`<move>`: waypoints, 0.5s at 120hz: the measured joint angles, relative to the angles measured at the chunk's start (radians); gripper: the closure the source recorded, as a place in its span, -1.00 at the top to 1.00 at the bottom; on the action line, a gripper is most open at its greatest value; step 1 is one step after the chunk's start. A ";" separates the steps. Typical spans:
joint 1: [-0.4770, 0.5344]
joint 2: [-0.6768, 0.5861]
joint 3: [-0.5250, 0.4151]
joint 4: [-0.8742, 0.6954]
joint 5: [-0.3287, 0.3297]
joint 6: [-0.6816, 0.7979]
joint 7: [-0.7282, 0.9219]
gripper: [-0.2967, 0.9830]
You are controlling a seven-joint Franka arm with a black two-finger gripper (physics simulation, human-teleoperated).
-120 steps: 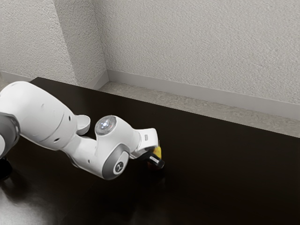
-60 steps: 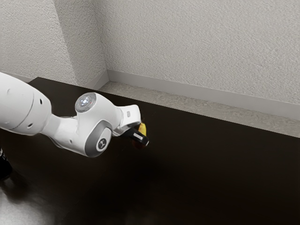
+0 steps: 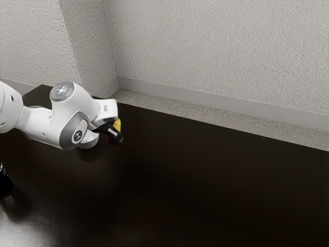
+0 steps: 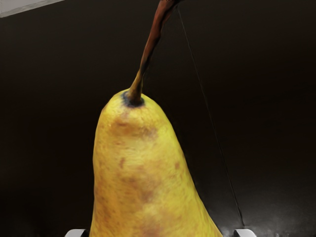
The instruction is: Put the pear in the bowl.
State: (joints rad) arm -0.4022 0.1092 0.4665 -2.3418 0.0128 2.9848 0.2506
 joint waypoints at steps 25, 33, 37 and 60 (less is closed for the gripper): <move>0.098 0.006 0.011 0.024 0.048 -0.029 0.063 -0.01; 0.142 0.015 0.011 0.035 0.065 -0.034 0.084 -0.01; 0.163 0.025 0.010 0.045 0.076 -0.036 0.094 -0.02; 0.206 0.107 0.004 0.130 0.106 -0.042 0.142 -0.05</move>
State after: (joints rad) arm -0.1958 0.2158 0.4704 -2.2121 0.1190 2.9426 0.3924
